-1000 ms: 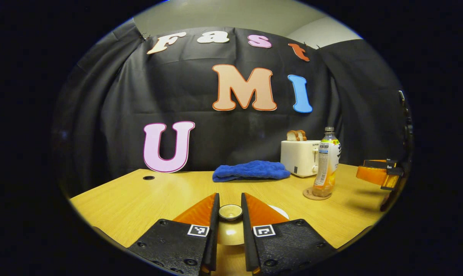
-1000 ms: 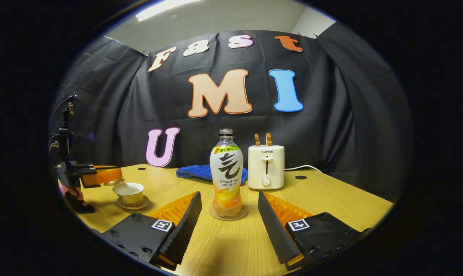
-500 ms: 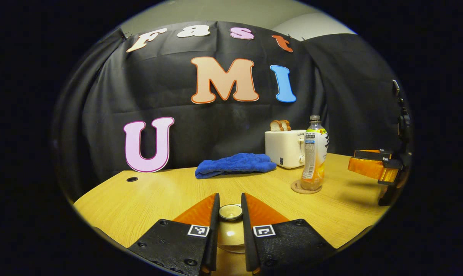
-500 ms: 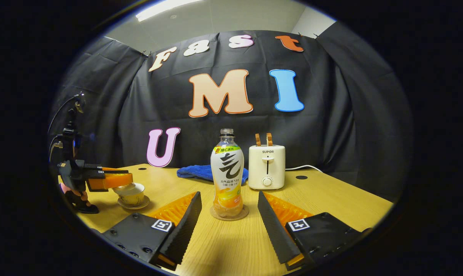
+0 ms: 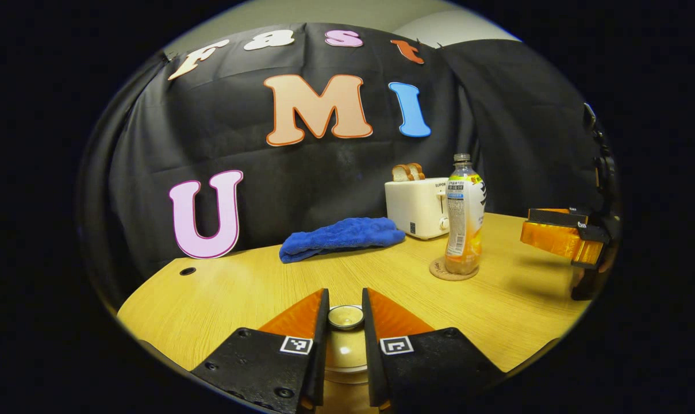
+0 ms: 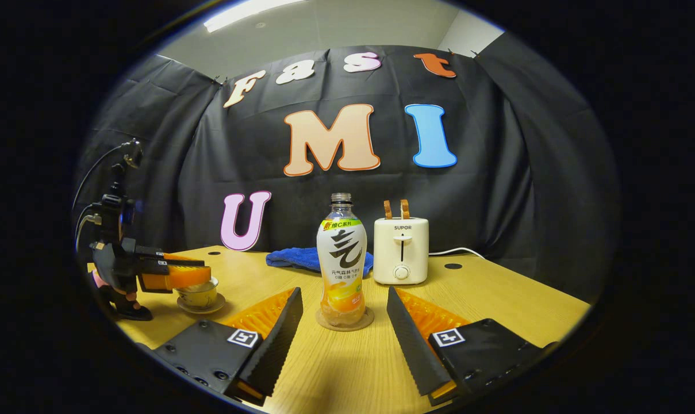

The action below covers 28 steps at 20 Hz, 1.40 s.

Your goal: Open the teacup lid with one hand, grasp the water bottle and pour water into the teacup with the other hand; after pouring, place the water bottle on the coaster and then close the teacup lid.

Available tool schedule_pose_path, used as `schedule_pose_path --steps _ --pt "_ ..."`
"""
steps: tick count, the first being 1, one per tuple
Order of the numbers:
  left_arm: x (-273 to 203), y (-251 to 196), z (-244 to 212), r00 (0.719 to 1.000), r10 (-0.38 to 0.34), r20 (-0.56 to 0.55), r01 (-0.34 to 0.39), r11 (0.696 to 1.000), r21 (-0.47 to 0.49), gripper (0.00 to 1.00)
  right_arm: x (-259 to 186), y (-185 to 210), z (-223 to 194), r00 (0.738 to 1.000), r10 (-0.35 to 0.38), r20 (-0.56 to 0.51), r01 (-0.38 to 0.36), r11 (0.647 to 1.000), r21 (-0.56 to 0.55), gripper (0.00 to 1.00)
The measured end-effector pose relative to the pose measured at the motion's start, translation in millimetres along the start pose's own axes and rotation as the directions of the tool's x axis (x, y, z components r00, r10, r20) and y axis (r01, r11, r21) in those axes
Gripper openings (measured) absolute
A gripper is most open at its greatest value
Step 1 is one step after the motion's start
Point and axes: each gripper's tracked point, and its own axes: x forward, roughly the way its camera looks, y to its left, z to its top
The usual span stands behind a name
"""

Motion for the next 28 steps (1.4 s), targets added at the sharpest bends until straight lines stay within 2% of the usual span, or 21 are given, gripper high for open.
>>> schedule_pose_path --steps 1,4,6,7,8,15,23,26,28 --pt "0 1 1 1.0 0.006 0.004 -0.006 1.0 -0.001 0.28 0 0 0 1.0 0.0 0.0 0.0 1.0 0.0 0.93" --pt "-1 2 4 1.0 0.007 0.025 -0.007 1.0 -0.011 0.4 0 0 0 1.0 0.001 0.0 -0.001 1.0 0.0 0.93" --pt "-3 4 5 0.999 0.013 0.039 -0.013 1.0 -0.021 0.63 0 0 0 1.0 0.001 0.0 -0.001 1.0 0.0 0.94" --pt "-4 6 6 0.999 0.019 0.046 -0.017 1.0 -0.025 0.65 1 0 0 1.0 0.001 -0.001 -0.001 1.0 0.0 0.94" --pt "-5 9 7 0.998 0.028 0.055 -0.027 0.999 -0.032 0.85 0 0 0 1.0 0.001 0.0 -0.001 1.0 0.0 0.93" --pt "-21 30 18 0.981 0.133 0.141 -0.118 0.987 -0.113 0.93 1 0 0 1.0 0.001 -0.001 -0.001 1.0 0.0 0.93" --pt "-48 28 15 0.979 0.141 0.145 -0.122 0.984 -0.13 0.93 0 0 0 1.0 0.001 -0.001 -0.001 1.0 0.0 0.93" --pt "-60 41 11 0.967 0.216 0.132 -0.198 0.971 -0.137 0.93 0 -1 0 1.0 -0.003 -0.001 0.003 1.0 -0.001 0.92" --pt "-69 55 7 0.948 0.295 0.117 -0.278 0.95 -0.145 0.92 -1 -2 0 1.0 -0.01 0.0 0.01 1.0 -0.001 0.93"
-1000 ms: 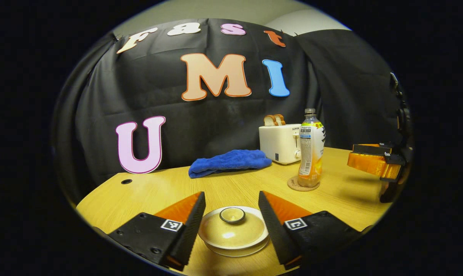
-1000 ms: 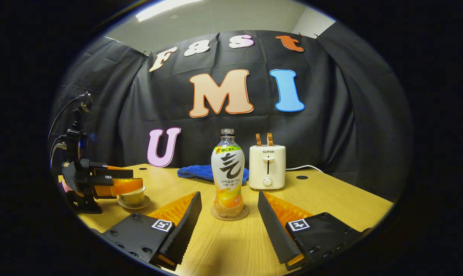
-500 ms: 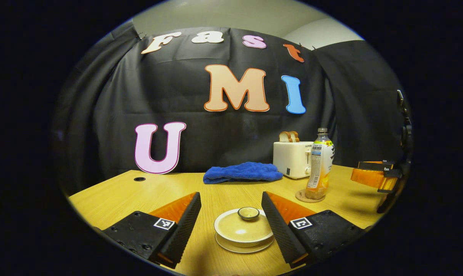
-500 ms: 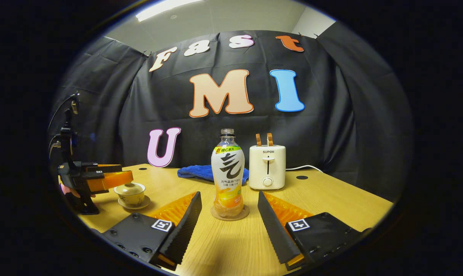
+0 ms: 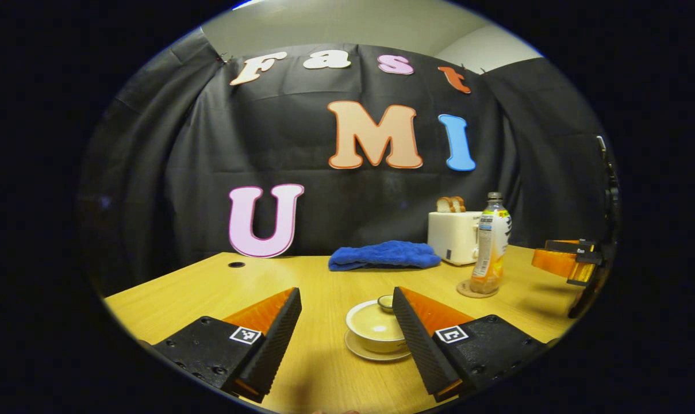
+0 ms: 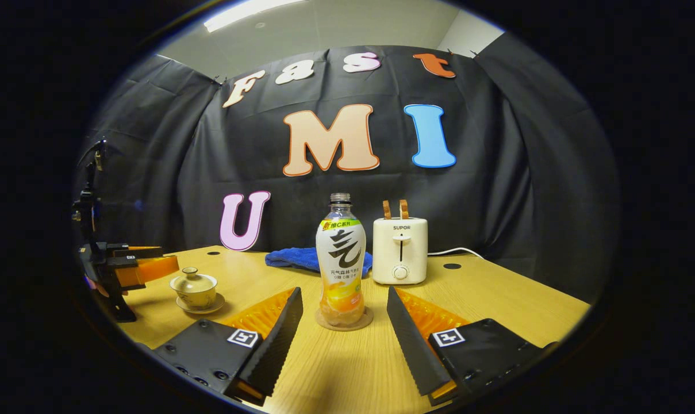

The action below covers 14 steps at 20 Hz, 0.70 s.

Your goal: Open the teacup lid with one hand, grasp the water bottle and pour water into the teacup with the other hand; after pouring, place the water bottle on the coaster and then close the teacup lid.

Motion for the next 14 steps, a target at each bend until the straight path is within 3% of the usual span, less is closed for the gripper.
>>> schedule_pose_path --steps 3,14 --pt "-7 19 0 0.994 0.111 0.001 -0.111 0.994 0.002 0.93 -2 -4 1 1.0 -0.025 0.003 0.025 1.0 -0.001 0.93" --pt "-20 28 -1 0.983 0.184 -0.001 -0.184 0.983 0.005 0.93 -4 -14 0 0.997 -0.082 0.003 0.082 0.997 -0.002 0.93"
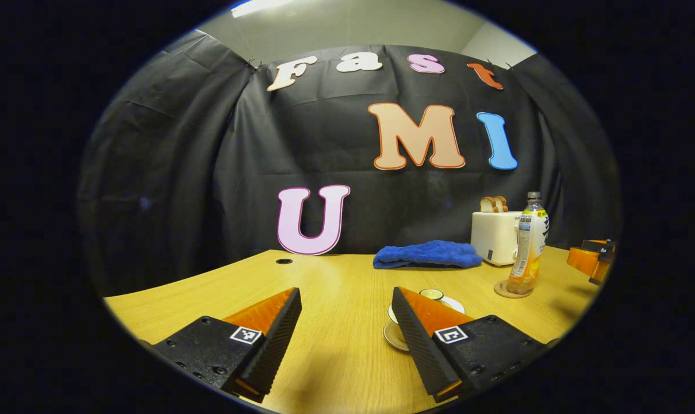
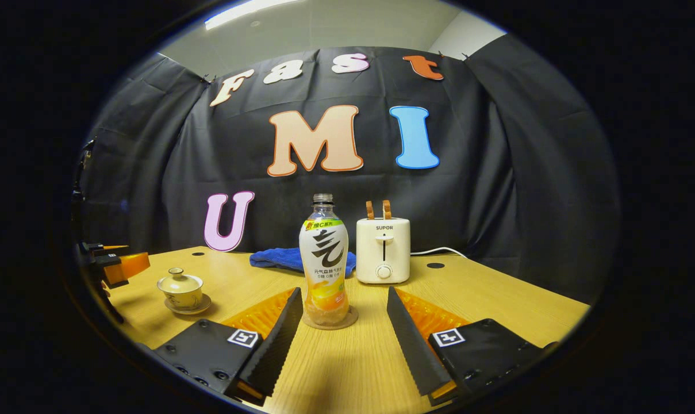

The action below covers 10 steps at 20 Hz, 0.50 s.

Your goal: Open the teacup lid with one hand, grasp the water bottle and pour water into the teacup with the other hand; after pouring, place the water bottle on the coaster and then close the teacup lid.

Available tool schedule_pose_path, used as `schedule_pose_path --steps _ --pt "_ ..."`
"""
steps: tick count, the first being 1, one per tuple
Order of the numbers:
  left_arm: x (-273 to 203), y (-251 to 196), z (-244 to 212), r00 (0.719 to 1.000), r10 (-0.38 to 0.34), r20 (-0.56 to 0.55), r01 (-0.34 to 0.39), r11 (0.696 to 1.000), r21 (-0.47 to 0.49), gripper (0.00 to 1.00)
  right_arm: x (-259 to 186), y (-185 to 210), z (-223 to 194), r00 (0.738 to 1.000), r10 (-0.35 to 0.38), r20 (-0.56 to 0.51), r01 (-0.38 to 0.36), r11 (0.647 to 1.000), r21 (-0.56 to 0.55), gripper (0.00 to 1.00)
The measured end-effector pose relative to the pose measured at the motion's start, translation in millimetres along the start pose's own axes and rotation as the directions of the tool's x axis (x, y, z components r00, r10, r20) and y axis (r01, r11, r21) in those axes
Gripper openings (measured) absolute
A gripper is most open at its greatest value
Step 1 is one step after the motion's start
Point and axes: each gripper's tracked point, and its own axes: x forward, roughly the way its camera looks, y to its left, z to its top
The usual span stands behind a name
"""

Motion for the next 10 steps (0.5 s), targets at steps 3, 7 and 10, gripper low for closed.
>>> schedule_pose_path --steps 3,7,10 --pt "-2.3 3.1 0.4 1.0 0.016 0.0 -0.016 1.0 0.001 0.93 1.6 0.2 0.0 1.0 0.0 0.0 0.0 1.0 0.0 0.94" --pt "-3.4 1.9 0.0 1.0 0.015 0.001 -0.015 1.0 0.0 0.93 0.8 0.3 -0.3 1.0 0.001 0.0 -0.001 1.0 0.0 0.93" --pt "-4.3 2.8 0.0 1.0 0.019 0.001 -0.019 1.0 -0.001 0.93 1.5 -0.1 -0.4 1.0 0.001 0.0 -0.001 1.0 0.001 0.94"
